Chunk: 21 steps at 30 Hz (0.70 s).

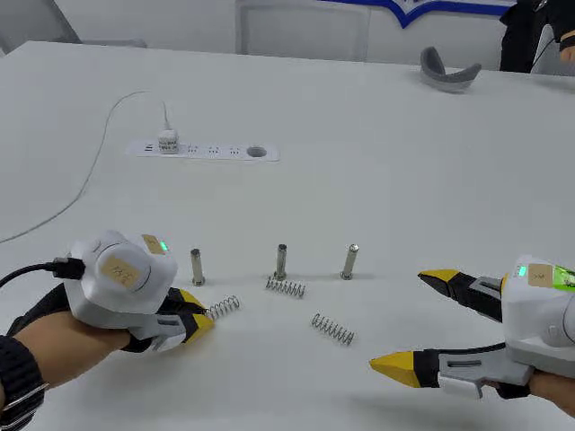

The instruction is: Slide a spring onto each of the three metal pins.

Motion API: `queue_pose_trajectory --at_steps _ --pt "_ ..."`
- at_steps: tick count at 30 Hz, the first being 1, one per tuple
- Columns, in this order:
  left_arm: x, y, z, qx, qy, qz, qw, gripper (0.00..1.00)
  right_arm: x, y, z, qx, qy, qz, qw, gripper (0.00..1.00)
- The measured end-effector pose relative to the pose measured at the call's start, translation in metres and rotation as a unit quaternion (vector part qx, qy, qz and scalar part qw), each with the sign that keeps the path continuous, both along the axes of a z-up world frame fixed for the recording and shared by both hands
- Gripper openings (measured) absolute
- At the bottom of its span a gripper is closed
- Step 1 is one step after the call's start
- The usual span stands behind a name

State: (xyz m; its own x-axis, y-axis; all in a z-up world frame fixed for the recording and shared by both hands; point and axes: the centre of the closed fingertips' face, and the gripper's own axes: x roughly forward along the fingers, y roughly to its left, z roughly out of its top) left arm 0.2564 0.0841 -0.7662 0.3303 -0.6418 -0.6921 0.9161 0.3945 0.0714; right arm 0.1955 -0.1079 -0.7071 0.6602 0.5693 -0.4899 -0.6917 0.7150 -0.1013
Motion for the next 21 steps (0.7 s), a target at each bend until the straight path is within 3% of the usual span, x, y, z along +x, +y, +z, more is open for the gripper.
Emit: queue_pose_trajectory --at_steps 5,10,21 --pt "0.001 0.001 0.001 0.002 -0.001 0.004 1.0 0.1 -0.002 0.007 0.005 -0.001 -0.004 0.009 1.0 0.81" --pt "-0.001 -0.002 0.011 -0.01 -0.004 0.004 0.9999 0.1 -0.003 0.013 0.009 0.0 -0.006 0.016 0.9999 0.77" --pt "-0.021 -0.018 0.028 -0.026 -0.015 -0.031 0.9991 0.1 -0.008 0.041 0.017 -0.003 -0.003 0.063 0.998 0.53"
